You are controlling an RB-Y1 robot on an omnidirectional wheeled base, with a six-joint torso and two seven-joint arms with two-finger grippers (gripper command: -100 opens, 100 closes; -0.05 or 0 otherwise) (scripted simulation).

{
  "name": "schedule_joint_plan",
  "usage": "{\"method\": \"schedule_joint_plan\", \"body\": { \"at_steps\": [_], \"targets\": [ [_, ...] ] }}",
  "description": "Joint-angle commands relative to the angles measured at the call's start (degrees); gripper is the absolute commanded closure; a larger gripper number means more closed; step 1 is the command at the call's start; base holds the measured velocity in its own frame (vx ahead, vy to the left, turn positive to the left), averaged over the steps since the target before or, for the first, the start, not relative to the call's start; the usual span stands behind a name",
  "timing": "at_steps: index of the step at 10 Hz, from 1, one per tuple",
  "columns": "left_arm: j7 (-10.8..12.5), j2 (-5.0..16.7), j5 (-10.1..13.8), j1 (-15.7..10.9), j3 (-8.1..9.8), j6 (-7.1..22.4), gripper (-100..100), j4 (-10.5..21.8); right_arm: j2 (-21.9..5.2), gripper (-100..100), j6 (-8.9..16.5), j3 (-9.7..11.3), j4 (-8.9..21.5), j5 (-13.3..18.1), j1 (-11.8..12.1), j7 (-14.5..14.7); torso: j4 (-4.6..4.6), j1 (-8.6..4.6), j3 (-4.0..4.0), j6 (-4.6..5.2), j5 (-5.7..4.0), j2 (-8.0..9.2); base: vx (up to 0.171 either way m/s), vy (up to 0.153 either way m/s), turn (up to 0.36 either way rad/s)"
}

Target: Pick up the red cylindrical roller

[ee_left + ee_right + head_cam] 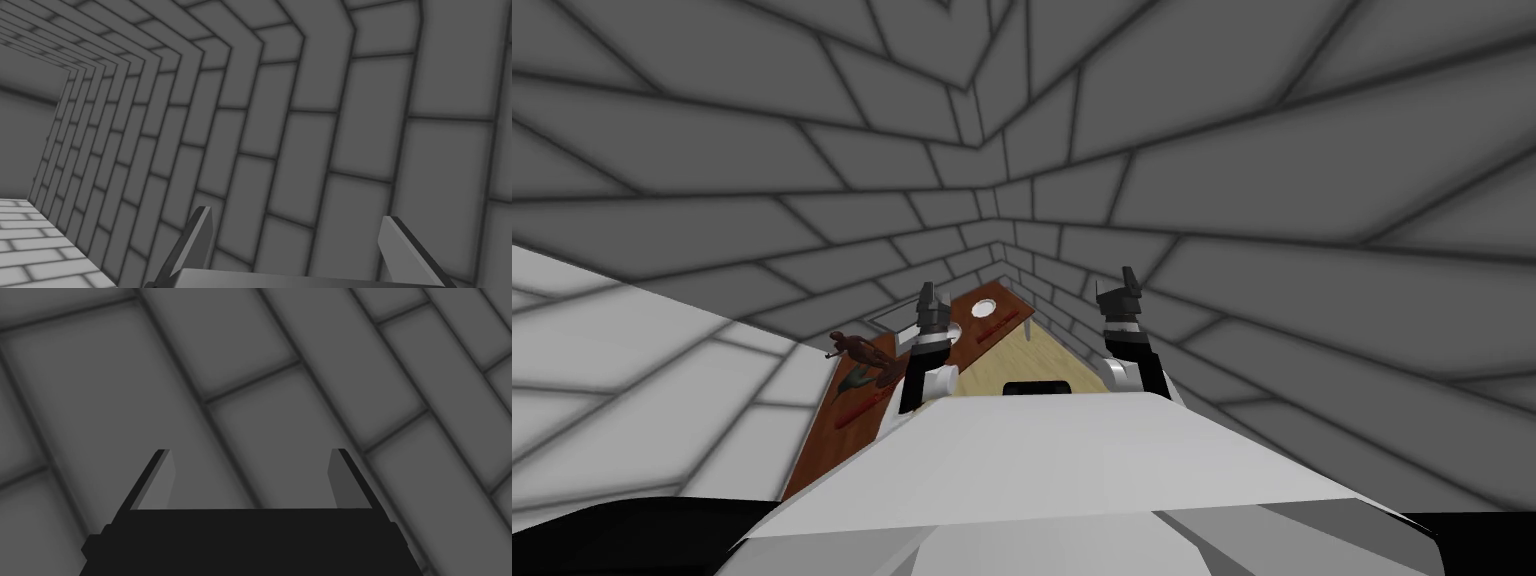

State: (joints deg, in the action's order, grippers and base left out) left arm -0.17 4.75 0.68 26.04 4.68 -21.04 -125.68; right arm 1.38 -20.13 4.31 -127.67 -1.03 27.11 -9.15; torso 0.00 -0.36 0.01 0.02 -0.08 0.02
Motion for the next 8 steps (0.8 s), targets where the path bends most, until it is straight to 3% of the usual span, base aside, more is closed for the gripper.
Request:
{"method": "schedule_joint_plan", "body": {
  "at_steps": [1,6,8],
  "targets": [
    [0.3,1.8,-0.1,-2.2,0.65,1.3,-100,1.9,0.0,0,0.0,0.0,0.0,0.0,0.0,0.0,0.0,0.0,0.0,0.0,0.0,0.0,0.009,-0.104,-0.109],
    [1.7,4.4,-1.1,-10.2,2.61,6.4,-100,10.3,0.0,0,0.0,0.0,0.0,0.0,0.0,0.0,-0.03,-0.08,-0.09,0.0,-0.02,-0.15,0.025,-0.111,-0.144],
    [2.1,4.6,-1.3,-12.1,3.1,7.7,-100,13.0,0.0,0,0.0,0.0,0.0,0.0,0.0,0.0,-0.03,0.02,-0.07,-0.03,-0.01,-0.12,0.024,-0.072,-0.067]
  ]
}}
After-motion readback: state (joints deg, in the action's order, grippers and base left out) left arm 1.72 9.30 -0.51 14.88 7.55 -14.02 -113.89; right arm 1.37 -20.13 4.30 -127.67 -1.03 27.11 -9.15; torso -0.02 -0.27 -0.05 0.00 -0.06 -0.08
